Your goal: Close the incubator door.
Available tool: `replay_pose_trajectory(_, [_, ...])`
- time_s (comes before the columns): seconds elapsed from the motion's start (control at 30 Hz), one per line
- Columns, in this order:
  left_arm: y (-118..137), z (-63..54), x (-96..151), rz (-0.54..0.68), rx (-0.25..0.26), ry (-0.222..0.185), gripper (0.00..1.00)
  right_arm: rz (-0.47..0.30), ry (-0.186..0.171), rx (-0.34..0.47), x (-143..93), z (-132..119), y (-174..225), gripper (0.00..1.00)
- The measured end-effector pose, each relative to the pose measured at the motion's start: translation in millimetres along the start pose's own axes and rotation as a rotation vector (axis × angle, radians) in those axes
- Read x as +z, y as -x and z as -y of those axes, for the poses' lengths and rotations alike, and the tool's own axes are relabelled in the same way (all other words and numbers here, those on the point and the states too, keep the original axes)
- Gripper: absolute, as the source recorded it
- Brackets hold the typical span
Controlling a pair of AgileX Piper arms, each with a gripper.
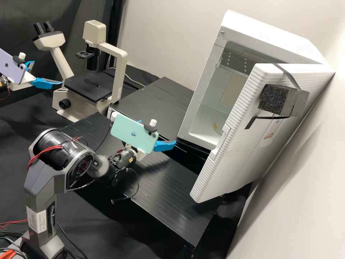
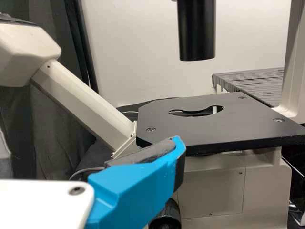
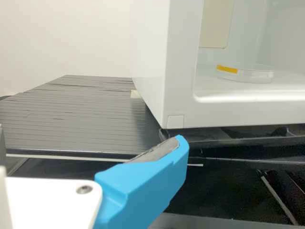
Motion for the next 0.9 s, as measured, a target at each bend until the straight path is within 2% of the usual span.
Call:
replay_pose_trajectory(0.33, [0.0, 0.0, 0.0, 0.000, 0.000, 0.000, 1.00, -0.001, 0.000, 0.001, 0.2, 0.2, 0.5, 1.00])
replay_pose_trajectory(0.5, [0.0, 0.0, 0.0, 0.000, 0.000, 0.000, 1.00, 0.017, 0.006, 0.034, 6.2, -9.6, 14.2, 1.00])
replay_pose_trajectory(0.6, [0.0, 0.0, 0.0, 0.000, 0.000, 0.000, 1.00, 0.015, 0.001, 0.094, 9.9, -22.4, 33.1, 1.00])
replay_pose_trajectory(0.73, [0.0, 0.0, 0.0, 0.000, 0.000, 0.000, 1.00, -0.028, -0.014, 0.188, 8.9, -37.3, 62.2, 1.00])
replay_pose_trajectory(0.9, [0.0, 0.0, 0.0, 0.000, 0.000, 0.000, 1.00, -0.085, 0.004, 0.333, 5.8, -53.5, 109.0, 1.00])
